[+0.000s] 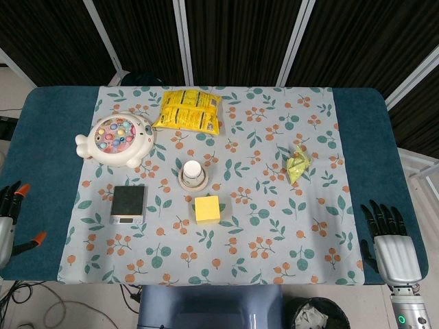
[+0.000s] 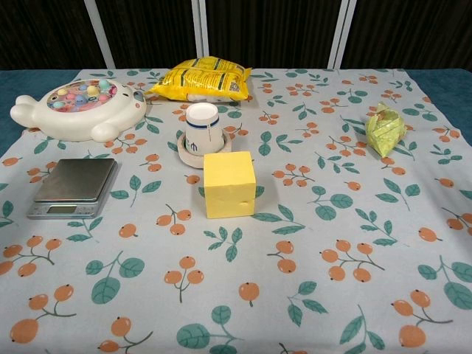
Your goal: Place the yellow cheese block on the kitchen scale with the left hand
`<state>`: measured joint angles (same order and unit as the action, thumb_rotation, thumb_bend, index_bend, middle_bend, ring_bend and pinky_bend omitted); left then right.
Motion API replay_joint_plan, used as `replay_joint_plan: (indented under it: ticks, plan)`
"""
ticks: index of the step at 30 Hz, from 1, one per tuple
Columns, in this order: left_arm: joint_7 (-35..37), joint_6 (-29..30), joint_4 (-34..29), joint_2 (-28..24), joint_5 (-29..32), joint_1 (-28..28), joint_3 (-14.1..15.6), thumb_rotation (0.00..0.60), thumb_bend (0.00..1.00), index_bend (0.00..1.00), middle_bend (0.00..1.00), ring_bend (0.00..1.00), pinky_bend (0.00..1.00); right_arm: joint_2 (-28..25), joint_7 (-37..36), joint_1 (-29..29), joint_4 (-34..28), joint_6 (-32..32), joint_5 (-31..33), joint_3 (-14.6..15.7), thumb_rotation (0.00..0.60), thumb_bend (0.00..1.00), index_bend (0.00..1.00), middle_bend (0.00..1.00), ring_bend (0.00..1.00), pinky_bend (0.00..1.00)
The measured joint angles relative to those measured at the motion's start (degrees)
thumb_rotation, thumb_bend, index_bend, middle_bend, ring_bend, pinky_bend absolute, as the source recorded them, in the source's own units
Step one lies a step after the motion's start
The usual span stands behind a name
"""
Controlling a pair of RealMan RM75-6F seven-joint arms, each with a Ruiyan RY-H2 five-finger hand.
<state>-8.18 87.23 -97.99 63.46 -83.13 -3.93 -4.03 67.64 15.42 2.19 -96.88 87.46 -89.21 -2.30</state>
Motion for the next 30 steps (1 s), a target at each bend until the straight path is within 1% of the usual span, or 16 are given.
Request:
replay_joint_plan:
  ticks: [26, 28, 30]
  plan:
    - [0.04, -0.07, 0.11, -0.02, -0.25, -0.02, 0.12, 0.600, 0.14, 0.07, 0.00, 0.00, 0.05, -0.13, 0.29, -0.07, -0.41, -0.07, -0.13, 0.21, 0.600, 0.58, 0.00, 0.00, 0.00, 0.00]
    - [-0.04, -0.26, 0.10, -0.05, -0.37, -0.10, 0.24, 0.600, 0.16, 0.07, 0.00, 0.00, 0.06, -0.12, 0.29, -0.08, -0.45, -0.01, -0.21, 0.25, 0.600, 0.58, 0.00, 0.00, 0.00, 0.00]
    - [-0.05, -0.61, 0.03, -0.07, -0.60, -0.22, 0.44, 0.600, 0.23, 0.06, 0.04, 0.02, 0.13, -0.14, 0.24, -0.10, -0.47, 0.06, -0.21, 0.23, 0.600, 0.58, 0.00, 0.00, 0.00, 0.00]
